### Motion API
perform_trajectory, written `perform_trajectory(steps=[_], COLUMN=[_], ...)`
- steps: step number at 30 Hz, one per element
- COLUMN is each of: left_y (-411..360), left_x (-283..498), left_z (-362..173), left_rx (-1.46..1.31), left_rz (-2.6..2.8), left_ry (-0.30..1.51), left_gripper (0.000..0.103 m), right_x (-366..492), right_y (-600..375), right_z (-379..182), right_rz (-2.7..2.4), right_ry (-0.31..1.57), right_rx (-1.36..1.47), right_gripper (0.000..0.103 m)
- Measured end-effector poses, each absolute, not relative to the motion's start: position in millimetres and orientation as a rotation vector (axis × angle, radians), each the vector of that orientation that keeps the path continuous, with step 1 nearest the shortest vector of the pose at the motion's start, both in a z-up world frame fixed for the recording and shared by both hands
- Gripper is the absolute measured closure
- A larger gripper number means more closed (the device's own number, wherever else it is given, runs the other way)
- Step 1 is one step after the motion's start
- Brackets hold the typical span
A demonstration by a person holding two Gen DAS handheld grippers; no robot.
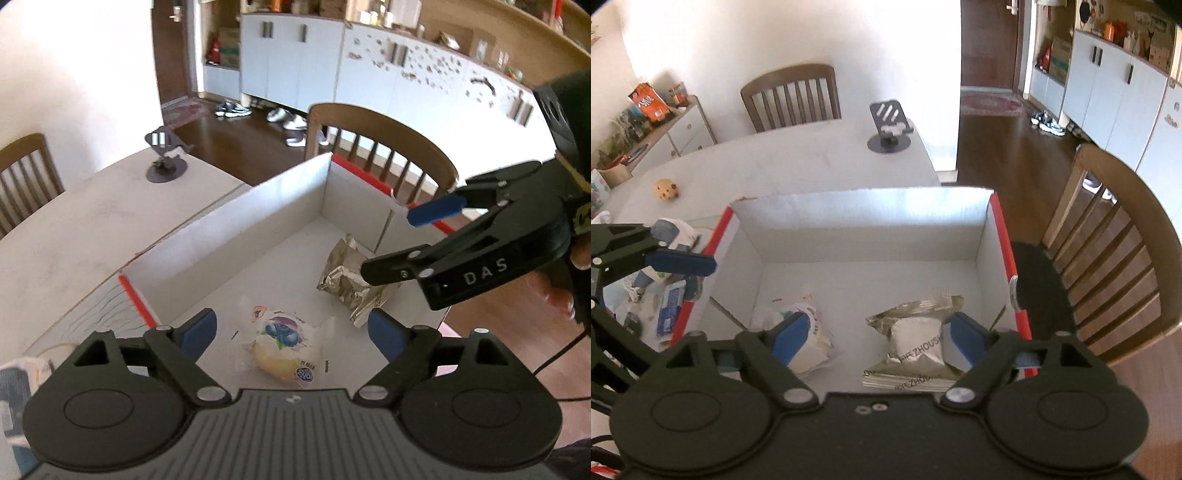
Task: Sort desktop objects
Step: 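Lower both tools into the box and open them, releasing both packs, then move the right tool to the blue wrapped bar while the left tool reaches the dark snack pack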
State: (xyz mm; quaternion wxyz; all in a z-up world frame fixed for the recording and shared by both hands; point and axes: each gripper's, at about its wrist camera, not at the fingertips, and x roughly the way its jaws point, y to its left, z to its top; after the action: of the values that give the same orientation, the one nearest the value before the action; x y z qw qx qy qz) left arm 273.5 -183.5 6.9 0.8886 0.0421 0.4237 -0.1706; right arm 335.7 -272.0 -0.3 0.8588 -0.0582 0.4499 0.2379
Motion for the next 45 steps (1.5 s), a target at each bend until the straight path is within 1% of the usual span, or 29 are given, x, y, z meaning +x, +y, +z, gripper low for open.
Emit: perform_trajectory(steps=[1,2,4,9,16,20,29,45], left_y=[-181.4,-179.6,-175.1,-165.3,-150.7,-136.7,-90.6,8.7], left_x=[271.2,268.8,263.3,248.8,223.8,207.3,166.6,102.1], left_z=[8.3,9.0,10.7,16.0,25.7,28.1,35.4,32.4], left_rx=[0.076,0.067,0.044,-0.004,-0.011,-0.009,-0.005,-0.031], left_rz=[-0.349,-0.338,-0.321,-0.312,-0.302,-0.304,-0.31,-0.221], left_ry=[0.876,0.872,0.862,0.842,0.81,0.8,0.771,0.747], left_gripper=[0.013,0.008,0.0,0.0,0.0,0.0,0.0,0.0], right_x=[334.2,332.8,329.2,321.6,303.5,290.4,254.7,204.7], right_y=[-272.3,-272.1,-272.4,-271.0,-258.3,-246.8,-208.6,-105.7], right_z=[2.3,4.1,8.0,15.3,24.8,27.0,31.2,33.1], right_rz=[0.503,0.507,0.509,0.511,0.472,0.471,0.449,0.505], right_ry=[0.941,0.939,0.928,0.904,0.881,0.886,0.88,0.862], right_rx=[-0.116,-0.111,-0.104,-0.088,-0.107,-0.103,-0.088,-0.123], right_gripper=[0.016,0.016,0.012,0.011,0.008,0.008,0.008,0.008])
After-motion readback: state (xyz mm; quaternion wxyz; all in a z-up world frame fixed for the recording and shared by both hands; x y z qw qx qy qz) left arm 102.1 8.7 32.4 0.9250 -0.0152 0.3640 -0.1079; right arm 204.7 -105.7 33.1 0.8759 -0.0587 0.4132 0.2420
